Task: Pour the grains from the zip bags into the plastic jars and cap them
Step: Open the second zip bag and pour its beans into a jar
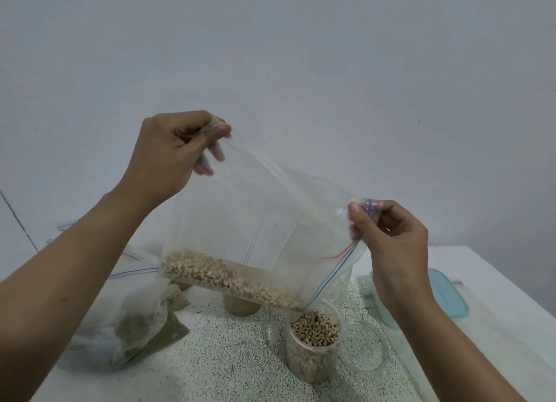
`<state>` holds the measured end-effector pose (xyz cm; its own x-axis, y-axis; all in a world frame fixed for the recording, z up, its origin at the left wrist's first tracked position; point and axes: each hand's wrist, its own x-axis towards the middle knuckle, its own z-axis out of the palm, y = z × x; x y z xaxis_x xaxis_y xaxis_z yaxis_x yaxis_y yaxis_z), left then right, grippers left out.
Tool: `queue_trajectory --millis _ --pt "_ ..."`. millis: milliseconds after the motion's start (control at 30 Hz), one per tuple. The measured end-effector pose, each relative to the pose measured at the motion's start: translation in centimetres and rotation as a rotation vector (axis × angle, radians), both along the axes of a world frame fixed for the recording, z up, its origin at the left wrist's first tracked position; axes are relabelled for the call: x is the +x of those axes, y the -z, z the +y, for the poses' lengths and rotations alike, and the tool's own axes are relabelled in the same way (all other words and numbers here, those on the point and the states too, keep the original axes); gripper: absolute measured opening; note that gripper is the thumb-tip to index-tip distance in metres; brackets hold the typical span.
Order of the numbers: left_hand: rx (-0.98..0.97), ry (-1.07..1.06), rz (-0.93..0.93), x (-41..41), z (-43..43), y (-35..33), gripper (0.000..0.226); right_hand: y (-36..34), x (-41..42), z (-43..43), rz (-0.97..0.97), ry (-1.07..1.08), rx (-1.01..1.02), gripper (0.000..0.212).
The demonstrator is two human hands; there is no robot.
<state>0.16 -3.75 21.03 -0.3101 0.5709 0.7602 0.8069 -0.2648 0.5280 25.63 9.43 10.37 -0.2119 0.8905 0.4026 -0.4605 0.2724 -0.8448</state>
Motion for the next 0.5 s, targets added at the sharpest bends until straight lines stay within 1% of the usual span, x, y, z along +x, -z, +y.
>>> queue_trajectory --millis 100,267,500 --pt "-0.004 0.01 -0.005 0.04 0.04 -0.24 0.015 -0.05 0.03 0.27 0.03 0.014 -0.01 0.024" --pt "-0.012 0.023 -0.015 0.04 -0.03 -0.32 0.015 -0.23 0.32 0.24 0.032 0.007 -0.022 0.016" --pt "-0.025 0.024 -0.026 0.33 -0.11 -0.45 0.017 -0.17 0.46 -0.01 0.034 0.019 -0.021 0.016"
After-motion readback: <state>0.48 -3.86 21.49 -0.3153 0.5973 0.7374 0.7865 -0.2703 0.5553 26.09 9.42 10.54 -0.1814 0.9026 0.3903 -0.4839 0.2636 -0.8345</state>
